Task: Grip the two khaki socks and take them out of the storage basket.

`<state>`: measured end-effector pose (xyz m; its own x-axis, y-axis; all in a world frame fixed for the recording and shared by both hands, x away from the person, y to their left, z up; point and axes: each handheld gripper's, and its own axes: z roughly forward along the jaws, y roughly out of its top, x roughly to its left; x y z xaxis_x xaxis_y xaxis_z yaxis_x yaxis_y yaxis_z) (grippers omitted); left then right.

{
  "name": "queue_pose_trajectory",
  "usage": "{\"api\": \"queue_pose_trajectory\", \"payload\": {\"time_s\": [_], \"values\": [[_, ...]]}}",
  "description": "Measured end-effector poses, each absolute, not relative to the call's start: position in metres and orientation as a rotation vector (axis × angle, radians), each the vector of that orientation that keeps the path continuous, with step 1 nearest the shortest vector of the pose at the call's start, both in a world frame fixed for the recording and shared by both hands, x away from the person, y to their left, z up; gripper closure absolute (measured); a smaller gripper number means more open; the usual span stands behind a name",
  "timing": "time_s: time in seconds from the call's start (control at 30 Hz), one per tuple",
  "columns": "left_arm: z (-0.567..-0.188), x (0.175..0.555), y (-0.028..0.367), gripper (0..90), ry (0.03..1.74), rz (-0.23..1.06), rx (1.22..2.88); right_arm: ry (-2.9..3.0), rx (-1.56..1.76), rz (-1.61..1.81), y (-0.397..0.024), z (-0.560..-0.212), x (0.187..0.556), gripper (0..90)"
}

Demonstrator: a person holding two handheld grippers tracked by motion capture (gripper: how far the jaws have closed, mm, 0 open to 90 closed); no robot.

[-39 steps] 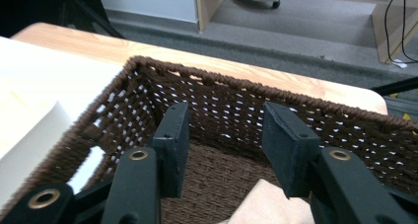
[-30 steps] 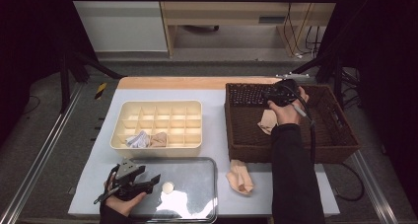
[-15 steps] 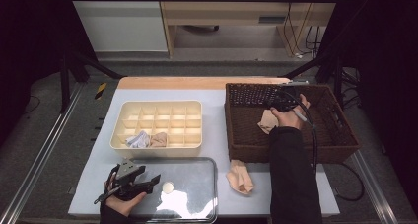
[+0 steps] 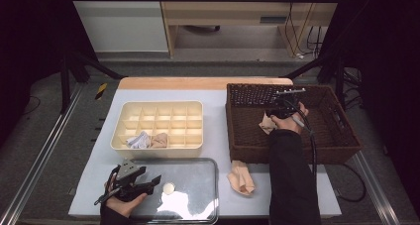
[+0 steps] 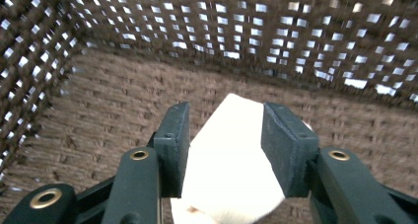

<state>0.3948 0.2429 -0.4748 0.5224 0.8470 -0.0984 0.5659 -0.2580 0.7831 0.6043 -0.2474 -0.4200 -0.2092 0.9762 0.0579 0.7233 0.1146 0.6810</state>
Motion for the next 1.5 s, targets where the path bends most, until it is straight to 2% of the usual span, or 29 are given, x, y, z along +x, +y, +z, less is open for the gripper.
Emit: {"api": "queue_pose_trajectory", "payload": {"time_s": [0.37, 0.87, 1.0, 1.17, 1.23, 1.5], "values": [[-0.475, 0.395, 0.243, 30.6, 1.155, 0.438, 1.956, 2.031, 1.708, 0.771, -0.249, -0.433, 0.611, 47.8], [-0.475, 0.395, 0.243, 30.7, 1.153, 0.438, 1.956, 2.101, 1.838, 0.635, -0.248, -0.449, 0.615, 47.5], [-0.475, 0.395, 0.243, 30.7, 1.153, 0.438, 1.956, 2.097, 1.857, 0.648, -0.246, -0.449, 0.614, 57.6], [-0.475, 0.394, 0.243, 30.7, 1.152, 0.438, 1.957, 2.108, 1.853, 0.627, -0.246, -0.448, 0.613, 76.1], [-0.475, 0.395, 0.243, 30.7, 1.152, 0.439, 1.957, 2.120, 1.870, 0.640, -0.246, -0.445, 0.612, 81.0], [-0.475, 0.395, 0.242, 30.7, 1.154, 0.437, 1.956, 2.091, 1.843, 0.697, -0.249, -0.426, 0.605, 83.0]]}}
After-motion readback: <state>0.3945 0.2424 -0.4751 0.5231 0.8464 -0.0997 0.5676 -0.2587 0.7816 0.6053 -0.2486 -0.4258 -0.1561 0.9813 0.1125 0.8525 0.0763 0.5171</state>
